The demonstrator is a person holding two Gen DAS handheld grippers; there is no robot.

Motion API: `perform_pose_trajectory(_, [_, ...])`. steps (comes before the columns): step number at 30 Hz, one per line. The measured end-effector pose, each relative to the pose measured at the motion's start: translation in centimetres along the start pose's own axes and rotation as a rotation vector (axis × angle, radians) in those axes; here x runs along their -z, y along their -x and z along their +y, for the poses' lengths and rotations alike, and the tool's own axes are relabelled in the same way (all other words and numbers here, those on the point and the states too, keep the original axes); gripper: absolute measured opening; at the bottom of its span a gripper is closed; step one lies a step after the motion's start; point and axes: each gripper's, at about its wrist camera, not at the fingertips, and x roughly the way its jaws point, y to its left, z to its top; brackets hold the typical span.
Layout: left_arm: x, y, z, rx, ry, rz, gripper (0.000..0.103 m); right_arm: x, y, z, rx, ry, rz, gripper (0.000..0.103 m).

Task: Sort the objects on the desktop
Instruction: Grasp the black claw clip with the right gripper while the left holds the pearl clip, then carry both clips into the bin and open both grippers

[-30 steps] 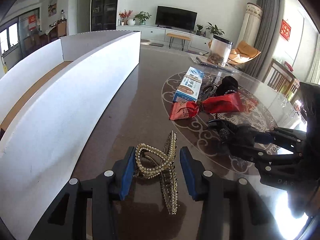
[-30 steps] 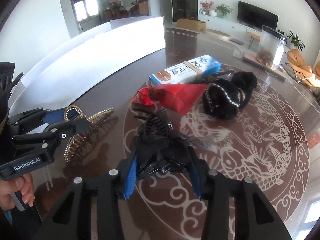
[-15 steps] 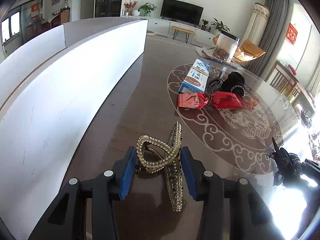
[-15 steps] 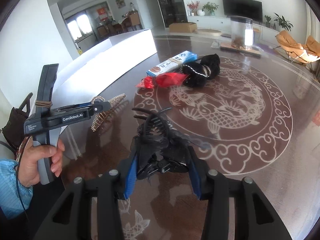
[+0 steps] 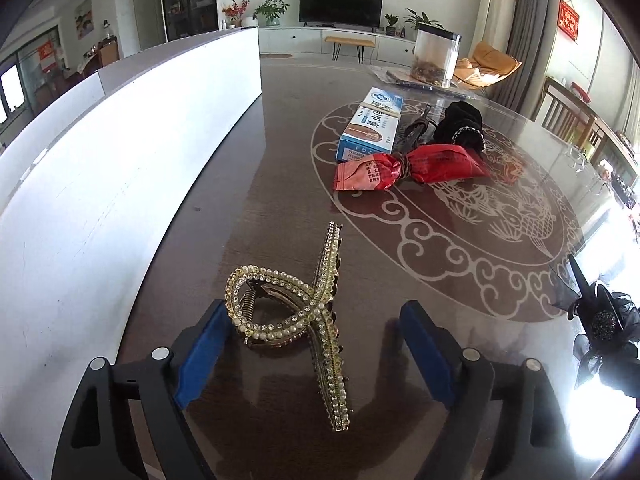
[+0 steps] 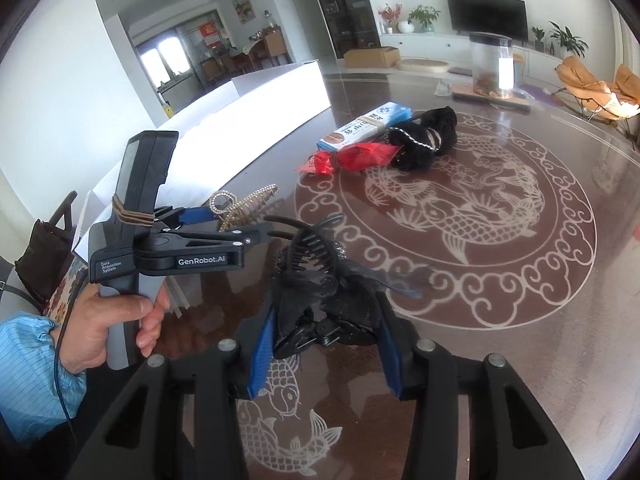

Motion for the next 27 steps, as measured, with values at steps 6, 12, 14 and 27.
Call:
perform_pose_trajectory(6, [-0.1, 2.0, 0.9, 0.06, 0.052, -0.08, 0.042, 0.1, 0.8, 0.2, 0.003, -0.011, -0.013, 0.046])
perform_pose_trajectory(12, [-0.3, 4.3, 1.4, 0.139, 0.08, -0.175, 0.042, -0.3, 2.2, 0.5, 0.024, 0.006, -0.039, 0.046])
perform_pose_trajectory(14, [-0.3, 5.3, 1.9, 0.187, 0.104, -0.221, 0.042, -0.5, 2.6, 0.6, 0.025, 0.006, -0.046, 0.046])
perform_pose_trajectory(27, [0.1, 13.1, 6.8, 0.236, 0.274, -0.354, 0.042, -3.4, 2.1, 2.9, -0.008, 0.086, -0.068, 0.046])
